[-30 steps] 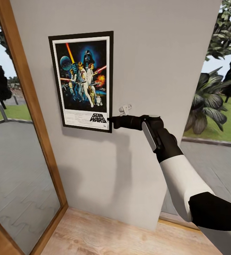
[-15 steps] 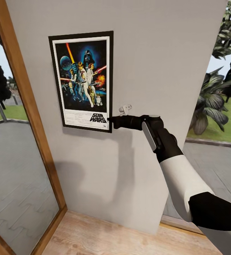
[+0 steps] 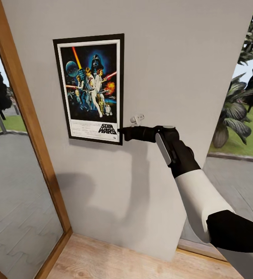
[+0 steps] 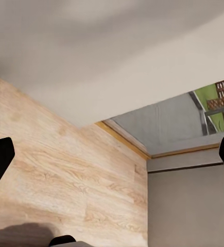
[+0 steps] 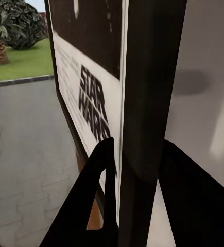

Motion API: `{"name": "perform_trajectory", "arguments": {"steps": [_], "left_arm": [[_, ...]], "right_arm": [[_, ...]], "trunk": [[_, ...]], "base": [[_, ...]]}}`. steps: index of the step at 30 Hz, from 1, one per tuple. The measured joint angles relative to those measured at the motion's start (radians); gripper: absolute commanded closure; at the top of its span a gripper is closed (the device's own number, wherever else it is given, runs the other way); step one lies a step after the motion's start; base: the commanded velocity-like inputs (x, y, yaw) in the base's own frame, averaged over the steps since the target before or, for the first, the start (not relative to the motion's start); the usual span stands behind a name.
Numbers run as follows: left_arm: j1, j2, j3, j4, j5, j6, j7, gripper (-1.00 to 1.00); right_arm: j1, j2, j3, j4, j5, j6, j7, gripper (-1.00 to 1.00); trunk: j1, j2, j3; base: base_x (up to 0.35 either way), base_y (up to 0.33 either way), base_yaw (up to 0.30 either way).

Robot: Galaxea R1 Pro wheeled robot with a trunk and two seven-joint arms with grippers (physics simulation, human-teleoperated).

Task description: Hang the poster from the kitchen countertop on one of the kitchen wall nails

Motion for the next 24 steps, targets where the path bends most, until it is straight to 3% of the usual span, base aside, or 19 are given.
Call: {"name": "perform_trajectory", "arguments": {"steps": [24], "left_arm": [[0.000, 0.008, 0.000, 0.000, 0.000, 0.000, -0.001, -1.00]], "right_arm": [[0.000, 0.000, 0.000, 0.000, 0.000, 0.000, 0.000, 1.00]], "trunk": [[0.000, 0.000, 0.000]], "base": [[0.056, -0.015, 0.000]]}}
